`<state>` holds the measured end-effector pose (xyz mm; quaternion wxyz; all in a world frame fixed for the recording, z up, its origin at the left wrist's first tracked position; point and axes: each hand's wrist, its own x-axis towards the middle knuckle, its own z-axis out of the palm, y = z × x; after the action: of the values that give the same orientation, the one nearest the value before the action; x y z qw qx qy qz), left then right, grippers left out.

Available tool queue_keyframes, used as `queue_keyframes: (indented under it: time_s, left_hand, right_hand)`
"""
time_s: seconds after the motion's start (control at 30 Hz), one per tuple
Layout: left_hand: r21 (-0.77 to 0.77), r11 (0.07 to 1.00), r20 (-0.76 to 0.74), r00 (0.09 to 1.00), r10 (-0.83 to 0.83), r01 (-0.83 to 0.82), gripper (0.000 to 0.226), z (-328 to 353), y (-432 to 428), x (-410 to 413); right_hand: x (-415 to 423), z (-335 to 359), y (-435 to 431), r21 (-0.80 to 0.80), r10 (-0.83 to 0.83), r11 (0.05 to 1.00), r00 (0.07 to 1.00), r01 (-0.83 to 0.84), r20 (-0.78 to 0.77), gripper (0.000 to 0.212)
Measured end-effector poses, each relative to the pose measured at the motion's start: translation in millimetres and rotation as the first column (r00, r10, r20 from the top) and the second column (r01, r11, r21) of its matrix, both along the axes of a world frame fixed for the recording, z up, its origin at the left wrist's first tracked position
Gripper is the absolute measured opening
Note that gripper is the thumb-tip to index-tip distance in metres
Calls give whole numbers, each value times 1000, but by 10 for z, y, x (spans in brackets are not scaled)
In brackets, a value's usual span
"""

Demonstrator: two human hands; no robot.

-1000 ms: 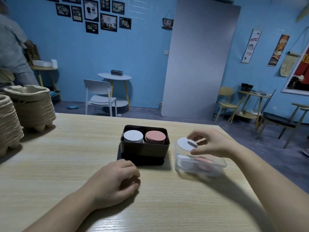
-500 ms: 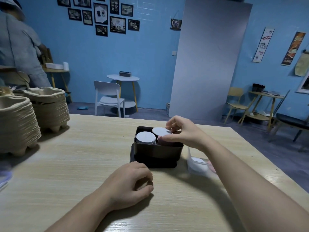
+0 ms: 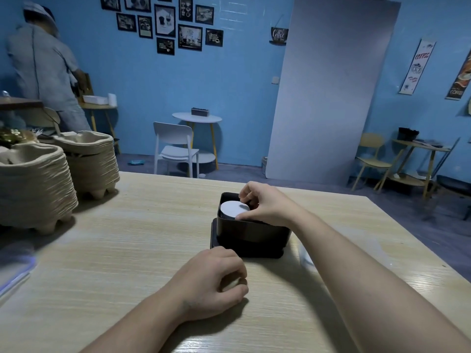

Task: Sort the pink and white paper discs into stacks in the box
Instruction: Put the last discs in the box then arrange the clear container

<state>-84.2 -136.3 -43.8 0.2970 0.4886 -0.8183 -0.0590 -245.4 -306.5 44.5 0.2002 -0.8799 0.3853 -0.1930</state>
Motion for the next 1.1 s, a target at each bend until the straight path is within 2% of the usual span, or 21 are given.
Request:
queue_keyframes:
  time_s: [0.2, 0.43, 0.53, 0.63, 0.73, 0.9, 1.0, 1.1]
  left_hand:
    - [8, 1000, 5, 1000, 2, -2, 21, 8, 15, 3]
    - [11, 1000, 8, 1000, 10, -10, 19, 4, 11, 17]
    - [27, 999, -10, 1000, 21, -20, 20, -10, 10, 32]
    - [34, 999, -8, 1000, 25, -25, 21, -13, 4, 31]
    - [32, 999, -6, 1000, 26, -26, 16, -14, 1, 28]
    - [41, 999, -13, 1000, 19, -18, 14, -8, 12, 29]
    - [45, 999, -16, 1000, 18, -18, 15, -5, 11, 30]
    - [51, 999, -15, 1000, 18, -17, 15, -5, 12, 32]
  right_hand:
    - [-47, 50, 55, -58, -20, 998, 999, 22, 28, 39]
    - [-725, 229, 23, -43, -60, 997, 987, 67, 152, 8]
    - [-1091, 196, 44, -3, -86, 996, 984, 88, 158, 14]
    - [-1404, 74, 40, 72, -116, 991, 989, 110, 94, 16]
    - [-1612, -67, -15, 81, -118, 990, 993, 120, -25, 10]
    - [-1689, -195, -48, 132, -41, 988, 956, 83, -290, 28]
    - [-1670, -212, -69, 152, -3, 986, 935, 61, -354, 41]
    - [-1645, -221, -75, 147, 13, 988, 935, 42, -355, 43]
